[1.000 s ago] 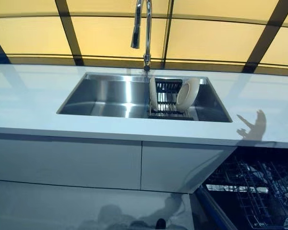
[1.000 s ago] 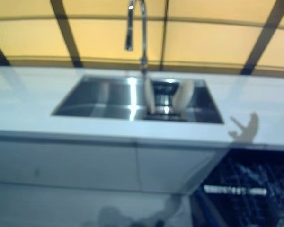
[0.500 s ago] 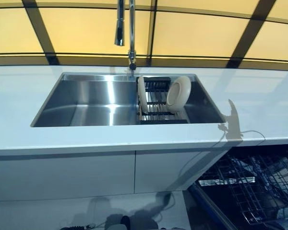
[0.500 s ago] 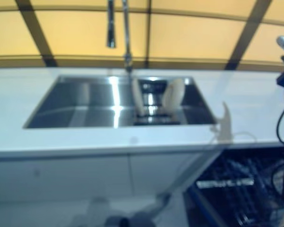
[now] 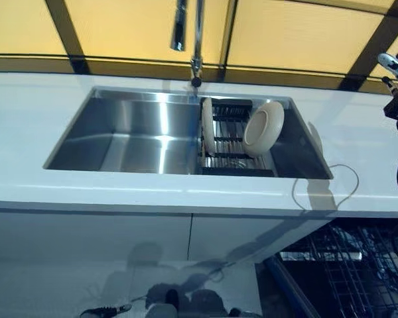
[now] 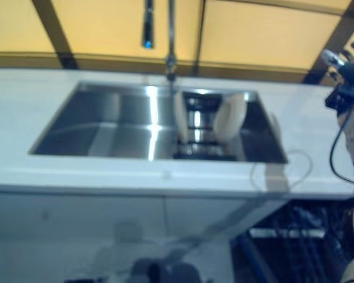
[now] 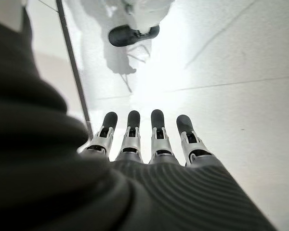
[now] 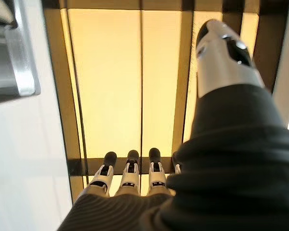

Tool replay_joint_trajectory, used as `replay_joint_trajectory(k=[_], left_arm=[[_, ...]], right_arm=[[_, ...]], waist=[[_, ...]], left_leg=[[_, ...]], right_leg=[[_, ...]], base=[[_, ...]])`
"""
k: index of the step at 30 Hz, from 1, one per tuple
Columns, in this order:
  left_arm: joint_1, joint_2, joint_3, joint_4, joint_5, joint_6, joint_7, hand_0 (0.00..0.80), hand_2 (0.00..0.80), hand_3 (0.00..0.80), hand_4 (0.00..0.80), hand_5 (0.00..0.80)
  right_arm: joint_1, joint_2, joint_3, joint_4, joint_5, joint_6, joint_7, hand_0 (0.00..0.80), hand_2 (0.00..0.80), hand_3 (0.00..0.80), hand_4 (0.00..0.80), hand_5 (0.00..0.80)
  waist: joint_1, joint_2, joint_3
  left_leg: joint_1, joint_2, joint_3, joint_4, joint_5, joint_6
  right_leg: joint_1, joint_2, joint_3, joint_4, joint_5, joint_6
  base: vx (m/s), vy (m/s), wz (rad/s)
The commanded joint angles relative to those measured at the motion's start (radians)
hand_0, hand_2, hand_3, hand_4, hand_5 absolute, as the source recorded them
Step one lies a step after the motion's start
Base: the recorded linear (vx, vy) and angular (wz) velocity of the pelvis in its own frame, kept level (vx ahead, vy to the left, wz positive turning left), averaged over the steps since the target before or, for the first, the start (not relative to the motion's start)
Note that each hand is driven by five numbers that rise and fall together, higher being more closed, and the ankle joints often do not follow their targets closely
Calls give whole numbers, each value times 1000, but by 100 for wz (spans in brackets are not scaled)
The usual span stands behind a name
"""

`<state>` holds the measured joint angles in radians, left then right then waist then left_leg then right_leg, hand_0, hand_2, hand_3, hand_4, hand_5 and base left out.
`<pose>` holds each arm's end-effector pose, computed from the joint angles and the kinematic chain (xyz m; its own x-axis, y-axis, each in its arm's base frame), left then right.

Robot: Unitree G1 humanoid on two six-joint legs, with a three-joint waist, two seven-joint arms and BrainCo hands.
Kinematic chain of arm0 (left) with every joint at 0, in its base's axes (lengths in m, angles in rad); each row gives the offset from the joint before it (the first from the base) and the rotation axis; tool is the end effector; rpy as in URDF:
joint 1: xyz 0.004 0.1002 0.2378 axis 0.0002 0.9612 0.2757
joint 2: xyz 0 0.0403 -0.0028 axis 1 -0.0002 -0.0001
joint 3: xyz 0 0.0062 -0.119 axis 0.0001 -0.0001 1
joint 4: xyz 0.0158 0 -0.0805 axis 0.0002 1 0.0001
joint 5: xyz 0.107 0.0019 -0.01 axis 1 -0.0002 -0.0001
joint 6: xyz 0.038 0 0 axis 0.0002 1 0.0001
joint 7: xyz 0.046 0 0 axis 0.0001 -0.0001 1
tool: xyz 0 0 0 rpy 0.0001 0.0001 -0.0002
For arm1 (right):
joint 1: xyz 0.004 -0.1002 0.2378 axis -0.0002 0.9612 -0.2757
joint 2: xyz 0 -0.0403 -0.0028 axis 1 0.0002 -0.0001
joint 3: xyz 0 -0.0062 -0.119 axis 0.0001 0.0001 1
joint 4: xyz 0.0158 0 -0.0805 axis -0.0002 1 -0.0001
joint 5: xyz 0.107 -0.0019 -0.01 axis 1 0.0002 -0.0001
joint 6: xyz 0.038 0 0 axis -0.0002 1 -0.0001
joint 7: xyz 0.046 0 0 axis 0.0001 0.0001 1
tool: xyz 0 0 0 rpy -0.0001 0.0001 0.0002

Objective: Take plates into dishwasher

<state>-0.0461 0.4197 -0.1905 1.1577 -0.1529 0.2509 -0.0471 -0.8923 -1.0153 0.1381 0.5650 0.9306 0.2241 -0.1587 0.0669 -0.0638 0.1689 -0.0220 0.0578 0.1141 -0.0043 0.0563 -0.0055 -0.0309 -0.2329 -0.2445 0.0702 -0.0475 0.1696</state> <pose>0.0932 0.2883 -0.1130 0.1968 0.2928 -0.9357 0.0560 0.9494 0.3089 0.3121 -0.3333 0.2669 0.9265 -0.3223 0.1939 0.3149 0.9466 0.0691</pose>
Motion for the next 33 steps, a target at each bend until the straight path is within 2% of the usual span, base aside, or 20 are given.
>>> replay_joint_trajectory(k=[1,5,7,11,17,23,27,33], left_arm=[[5,30,3,-3,-29,1,26,0,0,0,0,0],[24,-9,-36,-20,47,-72,17,0,0,0,0,0],[41,-22,-58,-18,48,-83,25,0,0,0,0,0],[60,-23,-54,-9,37,-83,27,0,0,0,0,0],[59,-16,-70,-14,70,-95,9,0,0,0,0,0],[54,-6,-57,-30,52,-86,14,0,0,0,0,0],[58,-1,-51,-31,35,-92,20,0,0,0,0,0],[59,4,-47,-32,28,-100,27,0,0,0,0,0]], right_arm=[[-153,-25,60,9,-55,8,6,0,0,0,0,0],[-154,-37,63,21,-23,18,-29,0,0,0,0,0],[-144,-27,48,23,-26,26,-55,0,0,0,0,0],[-154,1,59,19,-30,47,-60,0,0,0,0,0],[-172,19,82,-12,-23,109,-46,0,0,0,0,0],[-161,50,124,-62,-2,225,0,0,0,0,0,0],[-161,67,148,-65,31,267,8,0,0,0,0,0],[-171,85,168,-57,27,261,10,0,0,0,0,0]], waist=[[16,-31,-39],[34,-26,-48],[37,-19,-50],[41,-15,-51],[40,-17,-32],[40,-31,-4],[42,-41,8],[52,-54,20]], left_leg=[[13,67,27,95,-92,-51],[28,73,14,17,-51,-74],[42,71,18,-23,-36,-82],[64,62,22,-73,-20,-90],[54,60,20,-83,-16,-90],[41,58,17,-83,-19,-86],[39,61,15,-83,-18,-87],[34,64,9,-83,-17,-86]], right_leg=[[7,20,-12,-37,116,-5],[55,30,-56,-86,111,-8],[68,28,-74,-111,119,-3],[81,27,-87,-150,137,5],[64,19,-95,-145,145,13],[50,17,-96,-145,151,17],[47,18,-97,-142,154,18],[46,20,-101,-138,154,20]], base=[[92,-107,15],[113,-32,20],[80,37,6],[70,34,4],[-2,10,7],[-4,3,1],[0,0,0],[10,-1,1]])
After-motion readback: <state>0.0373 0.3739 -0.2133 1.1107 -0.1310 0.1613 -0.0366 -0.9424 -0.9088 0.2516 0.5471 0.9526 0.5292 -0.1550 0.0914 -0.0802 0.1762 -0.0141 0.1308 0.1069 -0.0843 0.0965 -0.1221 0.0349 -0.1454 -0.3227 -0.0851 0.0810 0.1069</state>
